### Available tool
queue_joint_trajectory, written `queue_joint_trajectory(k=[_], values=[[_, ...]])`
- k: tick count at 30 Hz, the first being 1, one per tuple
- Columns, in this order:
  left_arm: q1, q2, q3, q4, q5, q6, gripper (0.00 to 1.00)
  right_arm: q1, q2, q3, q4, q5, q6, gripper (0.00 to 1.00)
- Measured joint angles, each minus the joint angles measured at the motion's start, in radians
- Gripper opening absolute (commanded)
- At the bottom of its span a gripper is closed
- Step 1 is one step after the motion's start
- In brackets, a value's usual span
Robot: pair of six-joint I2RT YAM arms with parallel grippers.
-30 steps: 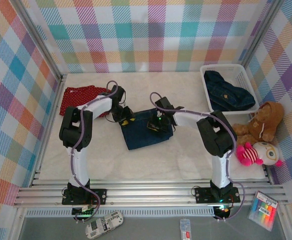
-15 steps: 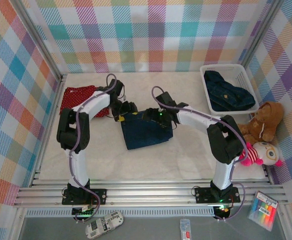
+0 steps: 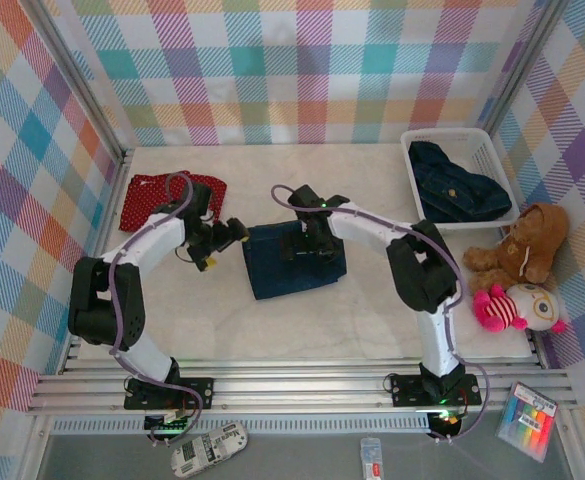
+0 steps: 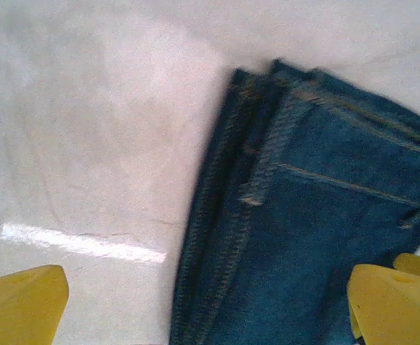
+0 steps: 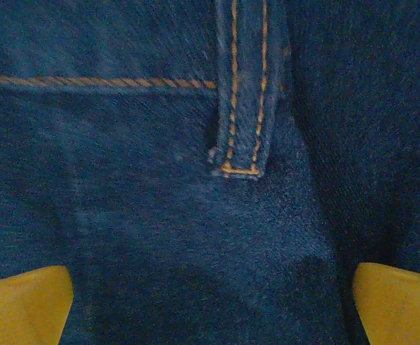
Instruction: Fold and stack the skirts
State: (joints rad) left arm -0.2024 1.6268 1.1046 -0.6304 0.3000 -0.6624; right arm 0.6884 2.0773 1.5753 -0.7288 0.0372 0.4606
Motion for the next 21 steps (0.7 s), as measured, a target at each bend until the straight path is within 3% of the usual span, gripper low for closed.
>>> queue_joint_trajectory(k=[3, 7, 12, 21], values=[[0.0, 0.0, -0.073, 0.049, 0.059, -0.024, 0.97, 0.001, 0.07, 0.068, -0.07, 0.015, -0.013, 0.99], [-0.014, 0.009, -0.125, 0.115, 0.124, -0.043, 0.76, 0.001, 0.077, 0.084, -0.089, 0.021, -0.012, 0.99], [-0.047, 0.037, -0.165, 0.216, 0.18, -0.049, 0.75, 0.001, 0.077, 0.083, -0.087, 0.024, 0.001, 0.99], [-0.066, 0.095, -0.167, 0.325, 0.228, -0.047, 0.57, -0.008, 0.063, 0.047, -0.048, 0.022, 0.033, 0.99]])
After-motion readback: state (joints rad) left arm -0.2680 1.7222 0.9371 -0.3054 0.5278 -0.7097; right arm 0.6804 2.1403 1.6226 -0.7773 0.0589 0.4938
